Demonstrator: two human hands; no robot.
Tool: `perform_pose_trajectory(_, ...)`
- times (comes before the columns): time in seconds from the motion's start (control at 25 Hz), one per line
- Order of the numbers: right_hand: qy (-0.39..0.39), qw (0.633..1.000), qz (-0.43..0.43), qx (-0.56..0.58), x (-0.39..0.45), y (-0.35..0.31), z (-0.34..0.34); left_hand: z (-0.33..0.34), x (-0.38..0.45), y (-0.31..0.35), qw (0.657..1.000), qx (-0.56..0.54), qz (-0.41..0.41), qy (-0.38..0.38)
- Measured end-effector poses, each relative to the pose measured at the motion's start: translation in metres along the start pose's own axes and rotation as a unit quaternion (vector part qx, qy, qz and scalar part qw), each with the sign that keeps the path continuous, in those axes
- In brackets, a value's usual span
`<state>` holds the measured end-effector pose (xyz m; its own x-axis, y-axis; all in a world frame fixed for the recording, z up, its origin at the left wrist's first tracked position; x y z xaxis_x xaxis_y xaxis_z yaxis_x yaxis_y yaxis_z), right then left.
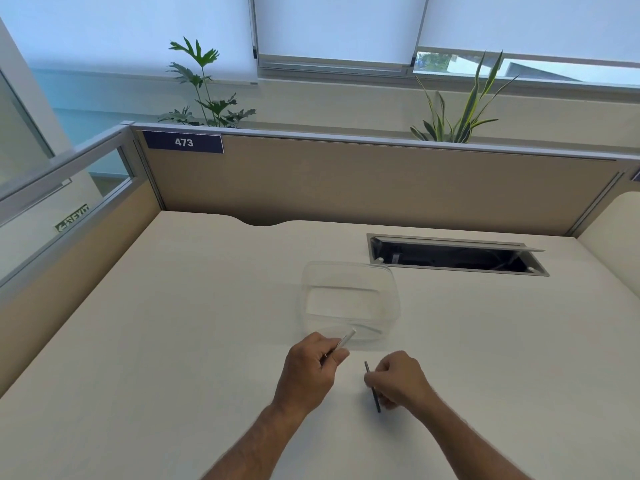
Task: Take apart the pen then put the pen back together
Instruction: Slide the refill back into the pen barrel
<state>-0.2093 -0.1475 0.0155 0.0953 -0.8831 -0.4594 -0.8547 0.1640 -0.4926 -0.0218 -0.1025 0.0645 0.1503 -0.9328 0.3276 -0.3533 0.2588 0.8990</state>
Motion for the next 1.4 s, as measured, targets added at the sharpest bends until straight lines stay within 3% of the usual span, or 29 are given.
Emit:
perform_pose_trajectory(0.12,-0.006,0.981,-0.024,0.191,-0.008,-0.008,-0.012,0.003,-0.003,-0.002,1.0,0.007,-0.006,-0.013)
perform_pose_trajectory(0.24,0.023,0.938,-0.068,0.338,-0.017,-0.02,-0.032,0.005,-0.005,-0.003,1.0,0.019,-0.014,-0.011)
perform_pose_trajectory(0.4,0.088,0.877,-0.112,0.46,-0.029,-0.03,-0.059,0.009,-0.007,-0.003,0.999,0.021,-0.026,-0.01)
perform_pose_trajectory(0.6,0.203,0.865,-0.185,0.42,-0.047,-0.046,-0.076,0.013,-0.008,0.001,1.0,0.013,-0.026,-0.011)
perform_pose_trajectory(0.72,0.231,0.856,-0.202,0.417,-0.051,-0.049,-0.075,0.013,-0.007,0.006,1.0,0.009,-0.02,-0.01)
perform_pose_trajectory(1.4,0.242,0.849,-0.236,0.407,-0.057,-0.056,-0.074,0.014,-0.007,0.011,1.0,-0.001,-0.003,-0.015)
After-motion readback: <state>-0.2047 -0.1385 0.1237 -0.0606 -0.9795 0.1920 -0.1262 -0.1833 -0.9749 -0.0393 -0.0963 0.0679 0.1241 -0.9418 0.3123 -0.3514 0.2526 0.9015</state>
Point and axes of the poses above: each hand's wrist, its own x-axis towards the middle knuckle, its own z-axis out of the palm, y = z × x, the point moved 7 cm from there along x, towards the middle knuckle, and after that the axes turned 14 degrees about -x, right-handed, at the moved point
